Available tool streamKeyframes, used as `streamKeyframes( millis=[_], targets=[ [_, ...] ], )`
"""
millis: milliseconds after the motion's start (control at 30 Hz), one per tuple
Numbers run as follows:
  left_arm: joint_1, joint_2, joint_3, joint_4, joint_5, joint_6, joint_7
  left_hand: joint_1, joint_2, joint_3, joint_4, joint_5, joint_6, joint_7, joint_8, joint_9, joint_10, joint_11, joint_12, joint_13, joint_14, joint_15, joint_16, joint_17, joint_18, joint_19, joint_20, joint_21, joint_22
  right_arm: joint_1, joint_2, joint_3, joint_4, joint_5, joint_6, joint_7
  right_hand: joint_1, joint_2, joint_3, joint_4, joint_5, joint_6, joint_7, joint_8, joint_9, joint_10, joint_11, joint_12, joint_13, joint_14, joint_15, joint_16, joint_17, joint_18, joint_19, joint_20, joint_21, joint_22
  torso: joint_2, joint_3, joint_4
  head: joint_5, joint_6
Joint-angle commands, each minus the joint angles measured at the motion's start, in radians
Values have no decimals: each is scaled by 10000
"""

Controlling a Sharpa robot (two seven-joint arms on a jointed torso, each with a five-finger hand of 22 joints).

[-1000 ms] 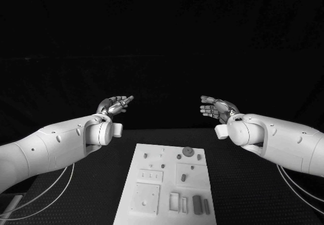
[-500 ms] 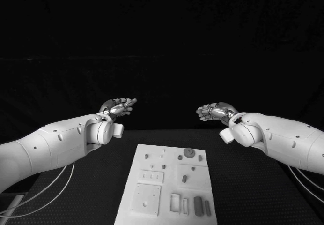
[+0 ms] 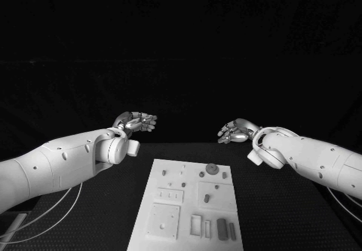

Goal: Assemble the parts on the task board

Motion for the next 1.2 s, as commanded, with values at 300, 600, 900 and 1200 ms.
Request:
streamKeyframes(
  millis=[300,600,900,1200],
  targets=[
    [-167,-324,4,955,-276,319,260,-905,328,648,-1538,67,640,-116,-449,-64,781,-234,-169,-6,515,-220,296,137,-217,516,-505,342,-65,-322,70,0,386,-4538,-665,-83,528,-380,700,-185,-361,1163,-250,-45,-136,1251,-479,-37,16,3377,-1385,1431,1796,372,3695,-1020,1422,570,546,-20,251,-143,15],
    [-262,-627,3,1564,-247,361,284,-1229,230,701,-1680,39,578,-73,-579,-63,722,-183,-307,-46,488,-208,271,131,-305,512,-587,367,-91,-473,108,0,668,-5614,-821,-119,690,-633,538,-176,-327,1138,-313,-307,-242,1173,-576,-430,-92,4525,-1519,3383,3402,372,5228,-1856,2933,1743,956,-94,439,-321,130],
    [-263,-700,5,1832,-242,402,299,-1420,141,721,-1731,-71,525,-39,-655,-55,667,-144,-400,-72,470,-207,258,130,-350,495,-626,377,-108,-568,191,-9,755,-6377,-708,-232,683,-695,534,-153,-419,1172,-340,-421,-252,1270,-579,-689,-118,4589,-1516,5298,4438,372,5670,-2327,4686,1879,1236,-169,549,-485,187],
    [-263,-709,6,1872,-241,436,277,-1506,114,744,-1756,-100,499,-6,-695,-49,623,-113,-460,-91,443,-200,241,125,-372,473,-636,378,-119,-674,227,-20,799,-6686,-612,-294,634,-799,567,-141,-459,1099,-341,-495,-266,1217,-554,-862,-147,4625,-1502,5882,4538,372,5791,-2370,5370,1862,1451,-173,583,-505,182]
  ],
)
